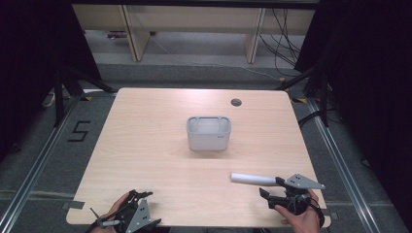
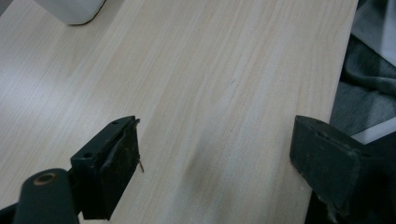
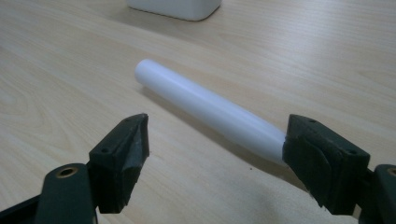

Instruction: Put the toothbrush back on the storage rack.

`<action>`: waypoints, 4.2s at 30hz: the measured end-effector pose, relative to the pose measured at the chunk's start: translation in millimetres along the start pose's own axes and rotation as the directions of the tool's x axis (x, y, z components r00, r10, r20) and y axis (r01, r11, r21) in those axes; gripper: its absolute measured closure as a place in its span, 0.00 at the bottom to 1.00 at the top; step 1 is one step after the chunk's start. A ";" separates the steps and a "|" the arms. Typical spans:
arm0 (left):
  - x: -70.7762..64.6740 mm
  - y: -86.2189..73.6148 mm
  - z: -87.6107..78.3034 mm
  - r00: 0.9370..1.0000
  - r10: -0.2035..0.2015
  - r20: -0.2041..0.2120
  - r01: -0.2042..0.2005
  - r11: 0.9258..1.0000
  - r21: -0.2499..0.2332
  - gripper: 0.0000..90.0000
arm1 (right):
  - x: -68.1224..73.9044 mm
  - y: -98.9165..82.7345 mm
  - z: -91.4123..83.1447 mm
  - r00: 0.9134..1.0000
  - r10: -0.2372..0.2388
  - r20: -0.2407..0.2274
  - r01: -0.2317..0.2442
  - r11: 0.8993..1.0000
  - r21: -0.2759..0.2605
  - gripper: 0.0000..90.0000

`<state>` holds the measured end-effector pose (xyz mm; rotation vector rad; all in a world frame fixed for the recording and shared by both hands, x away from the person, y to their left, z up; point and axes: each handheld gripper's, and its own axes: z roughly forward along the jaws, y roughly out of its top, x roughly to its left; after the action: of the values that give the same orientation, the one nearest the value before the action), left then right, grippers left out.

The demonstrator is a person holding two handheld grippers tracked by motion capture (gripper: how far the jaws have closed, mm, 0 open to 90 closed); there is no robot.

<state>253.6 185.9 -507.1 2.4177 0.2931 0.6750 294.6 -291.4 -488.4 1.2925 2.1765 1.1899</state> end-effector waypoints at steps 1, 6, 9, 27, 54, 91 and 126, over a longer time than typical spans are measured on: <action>0.0 -0.1 0.0 1.000 0.000 0.001 0.000 1.000 0.000 0.17 | 0.5 0.0 -0.4 1.000 0.004 -0.004 -0.004 1.000 0.000 0.26; -1.1 -0.2 0.5 1.000 -0.007 0.009 0.007 1.000 -0.010 0.17 | -0.2 1.8 1.8 1.000 0.006 0.014 -0.006 1.000 -0.027 0.26; -0.6 0.0 -0.1 1.000 -0.004 0.016 0.004 1.000 0.002 0.17 | -0.3 5.0 4.1 1.000 0.003 0.028 -0.002 1.000 -0.025 0.28; -0.7 -0.1 -0.1 1.000 -0.005 0.008 0.005 1.000 -0.011 0.17 | 10.3 23.9 20.4 0.999 -0.028 0.020 0.029 0.998 -0.052 0.49; -0.2 -1.1 -1.1 1.000 -0.012 0.008 0.012 1.000 -0.017 0.17 | 32.5 55.2 71.8 0.986 -0.155 -0.067 0.160 0.984 0.075 0.96; -0.8 0.9 -0.5 1.000 0.007 0.019 -0.007 1.000 0.005 0.17 | 43.2 57.3 97.3 0.983 -0.155 -0.098 0.171 0.967 0.191 0.99; -2.5 1.0 -7.5 0.999 -0.038 -0.022 0.037 0.999 -0.031 0.17 | 47.1 38.4 67.4 0.986 -0.147 -0.084 0.165 0.947 0.275 0.99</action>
<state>247.5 187.9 -502.2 2.3709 0.3341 0.6857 334.5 -210.0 -491.9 1.1717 2.5132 0.8945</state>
